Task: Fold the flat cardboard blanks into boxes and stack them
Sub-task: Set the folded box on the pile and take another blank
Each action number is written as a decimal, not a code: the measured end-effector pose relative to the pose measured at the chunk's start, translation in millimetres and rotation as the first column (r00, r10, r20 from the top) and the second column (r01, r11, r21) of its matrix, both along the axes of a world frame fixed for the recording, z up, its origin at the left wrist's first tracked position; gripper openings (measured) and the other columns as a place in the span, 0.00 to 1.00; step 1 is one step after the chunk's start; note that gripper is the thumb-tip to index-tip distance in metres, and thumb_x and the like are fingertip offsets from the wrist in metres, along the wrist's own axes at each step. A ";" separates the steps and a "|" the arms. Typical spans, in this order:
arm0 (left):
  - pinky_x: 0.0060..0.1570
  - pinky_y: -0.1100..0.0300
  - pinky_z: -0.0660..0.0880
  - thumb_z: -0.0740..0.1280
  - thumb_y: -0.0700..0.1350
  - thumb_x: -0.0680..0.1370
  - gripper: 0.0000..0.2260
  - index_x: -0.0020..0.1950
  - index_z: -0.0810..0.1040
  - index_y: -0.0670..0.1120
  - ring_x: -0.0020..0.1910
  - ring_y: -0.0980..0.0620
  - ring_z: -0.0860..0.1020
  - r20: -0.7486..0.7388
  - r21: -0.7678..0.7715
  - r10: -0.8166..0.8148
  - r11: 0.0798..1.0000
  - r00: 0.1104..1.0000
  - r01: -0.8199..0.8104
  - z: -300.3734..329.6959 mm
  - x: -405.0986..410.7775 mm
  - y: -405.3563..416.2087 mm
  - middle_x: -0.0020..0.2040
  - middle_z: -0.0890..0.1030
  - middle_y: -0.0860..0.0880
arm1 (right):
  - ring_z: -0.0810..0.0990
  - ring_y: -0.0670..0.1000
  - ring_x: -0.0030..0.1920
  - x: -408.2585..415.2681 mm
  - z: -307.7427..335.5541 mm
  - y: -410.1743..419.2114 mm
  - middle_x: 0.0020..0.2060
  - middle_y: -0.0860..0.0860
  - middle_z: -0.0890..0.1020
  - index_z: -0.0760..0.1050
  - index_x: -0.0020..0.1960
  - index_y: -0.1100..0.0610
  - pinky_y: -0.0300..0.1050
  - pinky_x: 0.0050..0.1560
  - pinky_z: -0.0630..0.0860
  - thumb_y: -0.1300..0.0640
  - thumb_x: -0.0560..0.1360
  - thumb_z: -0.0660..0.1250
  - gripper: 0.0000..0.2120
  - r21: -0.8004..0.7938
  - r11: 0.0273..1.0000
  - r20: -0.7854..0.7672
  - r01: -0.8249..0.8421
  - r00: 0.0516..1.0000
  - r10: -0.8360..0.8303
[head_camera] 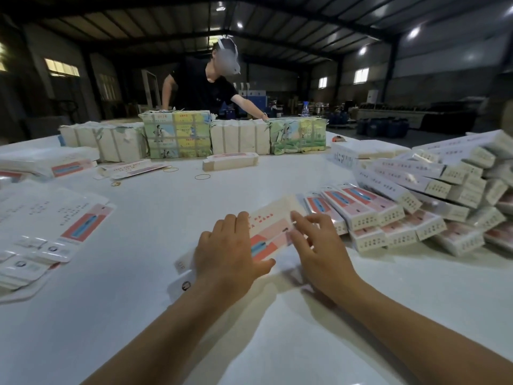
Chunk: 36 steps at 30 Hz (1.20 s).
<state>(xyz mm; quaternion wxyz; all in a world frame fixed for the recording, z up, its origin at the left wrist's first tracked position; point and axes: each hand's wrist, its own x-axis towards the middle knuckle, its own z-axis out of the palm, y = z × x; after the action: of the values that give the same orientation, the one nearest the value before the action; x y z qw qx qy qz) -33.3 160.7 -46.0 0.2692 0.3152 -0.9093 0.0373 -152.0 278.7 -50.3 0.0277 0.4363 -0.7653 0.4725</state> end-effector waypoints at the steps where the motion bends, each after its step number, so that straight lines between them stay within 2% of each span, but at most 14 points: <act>1: 0.53 0.62 0.69 0.62 0.71 0.67 0.39 0.70 0.56 0.52 0.52 0.54 0.71 -0.008 -0.045 0.017 0.999 1.000 -0.018 -2.2 1.3 -0.4 0.60 0.70 0.53 | 0.76 0.40 0.49 1.3 -0.7 -1.0 0.62 0.45 0.66 0.69 0.70 0.48 0.27 0.40 0.73 0.50 0.81 0.58 0.18 0.000 1.000 0.069 -0.021 0.997 0.021; 3: 0.51 0.62 0.68 0.61 0.72 0.67 0.40 0.70 0.56 0.51 0.51 0.54 0.70 -0.018 -0.093 0.039 0.995 0.999 -0.040 -4.7 2.4 -1.9 0.60 0.70 0.53 | 0.76 0.38 0.50 6.9 -0.9 -2.0 0.62 0.45 0.67 0.75 0.61 0.50 0.27 0.43 0.74 0.52 0.80 0.61 0.11 -0.049 0.992 0.261 -0.112 0.958 0.121; 5: 0.51 0.62 0.68 0.60 0.73 0.67 0.41 0.70 0.55 0.51 0.51 0.54 0.70 -0.013 -0.117 0.050 0.992 0.999 -0.051 -4.4 1.2 -3.5 0.60 0.70 0.52 | 0.77 0.43 0.54 12.7 0.0 -4.7 0.62 0.44 0.68 0.79 0.51 0.53 0.36 0.50 0.77 0.54 0.78 0.64 0.07 -0.083 0.973 0.441 -0.216 0.867 0.230; 7: 0.51 0.61 0.68 0.60 0.73 0.67 0.40 0.69 0.53 0.50 0.52 0.54 0.70 -0.028 -0.126 0.059 0.990 0.998 -0.062 -2.4 -0.7 -4.9 0.60 0.70 0.52 | 0.79 0.48 0.53 18.4 -0.6 -6.4 0.61 0.44 0.73 0.78 0.52 0.53 0.41 0.48 0.79 0.52 0.77 0.65 0.07 -0.195 0.951 0.566 -0.239 0.765 0.308; 10: 0.51 0.61 0.69 0.61 0.72 0.67 0.40 0.68 0.53 0.51 0.48 0.54 0.66 -0.061 -0.100 0.068 0.992 0.996 -0.074 1.1 -1.0 -4.0 0.59 0.70 0.52 | 0.80 0.49 0.51 21.3 2.2 -6.5 0.58 0.42 0.74 0.67 0.66 0.41 0.44 0.46 0.81 0.50 0.78 0.64 0.18 -0.269 0.950 0.522 -0.159 0.805 0.282; 13: 0.50 0.61 0.69 0.63 0.71 0.67 0.38 0.69 0.55 0.51 0.48 0.55 0.67 -0.064 -0.122 0.048 0.991 0.997 -0.056 1.2 1.3 -0.7 0.58 0.70 0.52 | 0.79 0.49 0.51 17.5 4.1 -5.2 0.59 0.45 0.73 0.64 0.70 0.42 0.44 0.46 0.81 0.53 0.79 0.64 0.22 -0.251 0.961 0.482 -0.114 0.847 0.226; 16: 0.49 0.63 0.67 0.63 0.70 0.68 0.37 0.68 0.56 0.51 0.49 0.54 0.70 -0.054 -0.171 0.025 0.985 0.998 -0.034 1.1 4.8 1.7 0.58 0.71 0.52 | 0.80 0.49 0.51 13.8 4.5 -5.0 0.58 0.49 0.77 0.72 0.64 0.46 0.44 0.45 0.81 0.55 0.78 0.65 0.15 -0.238 0.967 0.508 -0.092 0.837 0.205; 18: 0.48 0.63 0.65 0.63 0.69 0.69 0.37 0.69 0.57 0.51 0.50 0.55 0.71 -0.034 -0.203 0.008 0.979 0.999 -0.015 0.9 7.2 2.1 0.58 0.71 0.52 | 0.82 0.51 0.49 11.1 9.1 -4.9 0.50 0.51 0.82 0.77 0.57 0.51 0.44 0.41 0.79 0.59 0.77 0.65 0.10 -0.290 0.955 0.629 -0.067 0.739 0.243; 21: 0.49 0.62 0.65 0.63 0.68 0.70 0.37 0.69 0.55 0.50 0.51 0.54 0.70 0.018 -0.223 -0.025 0.974 1.000 0.029 -1.6 7.6 2.9 0.58 0.70 0.52 | 0.85 0.51 0.41 4.8 16.2 -0.4 0.39 0.53 0.85 0.76 0.44 0.56 0.44 0.37 0.78 0.61 0.76 0.65 0.03 -0.356 0.932 0.748 -0.071 0.577 0.329; 24: 0.47 0.64 0.64 0.65 0.67 0.68 0.36 0.69 0.56 0.52 0.47 0.56 0.67 0.031 -0.109 -0.105 0.988 0.994 0.108 -0.3 9.2 1.9 0.57 0.70 0.54 | 0.84 0.54 0.45 -1.8 14.3 5.4 0.44 0.55 0.85 0.78 0.47 0.58 0.44 0.39 0.79 0.57 0.76 0.67 0.04 -0.254 0.929 0.677 -0.269 0.636 0.370; 28: 0.43 0.64 0.75 0.70 0.65 0.67 0.33 0.66 0.63 0.55 0.45 0.55 0.73 0.002 0.179 -0.239 0.955 0.971 0.234 8.2 22.0 -8.6 0.56 0.72 0.57 | 0.83 0.50 0.43 -0.4 13.3 12.2 0.46 0.51 0.85 0.82 0.49 0.45 0.40 0.41 0.78 0.56 0.69 0.71 0.10 -0.139 0.865 0.537 -0.482 0.698 0.475; 30: 0.42 0.62 0.77 0.71 0.63 0.68 0.25 0.60 0.67 0.57 0.42 0.55 0.75 -0.014 0.242 -0.270 0.933 0.963 0.265 11.8 26.0 -13.0 0.54 0.75 0.58 | 0.81 0.47 0.37 0.8 10.9 10.4 0.40 0.51 0.85 0.83 0.45 0.44 0.39 0.40 0.77 0.59 0.70 0.71 0.10 -0.076 0.879 0.428 -0.471 0.781 0.455; 32: 0.42 0.61 0.78 0.71 0.62 0.67 0.22 0.56 0.67 0.60 0.41 0.56 0.76 -0.021 0.283 -0.282 0.918 0.959 0.277 14.1 26.5 -14.3 0.51 0.75 0.60 | 0.79 0.46 0.32 0.7 8.7 8.4 0.34 0.51 0.84 0.82 0.44 0.48 0.40 0.38 0.77 0.63 0.73 0.70 0.10 -0.098 0.904 0.389 -0.416 0.820 0.419; 36: 0.45 0.59 0.78 0.70 0.64 0.65 0.26 0.59 0.67 0.60 0.44 0.55 0.76 -0.046 0.393 -0.289 0.875 0.956 0.283 16.2 26.8 -17.1 0.52 0.72 0.62 | 0.78 0.48 0.29 0.1 9.3 8.2 0.33 0.51 0.82 0.76 0.53 0.49 0.41 0.32 0.77 0.62 0.73 0.70 0.12 -0.180 0.931 0.332 -0.317 0.871 0.361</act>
<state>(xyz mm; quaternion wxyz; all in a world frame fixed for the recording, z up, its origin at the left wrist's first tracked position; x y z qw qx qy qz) -6.5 143.5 -29.8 0.1961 0.2247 -0.9364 -0.1849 -151.9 286.9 -41.0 -0.1703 0.4674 -0.6390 0.5866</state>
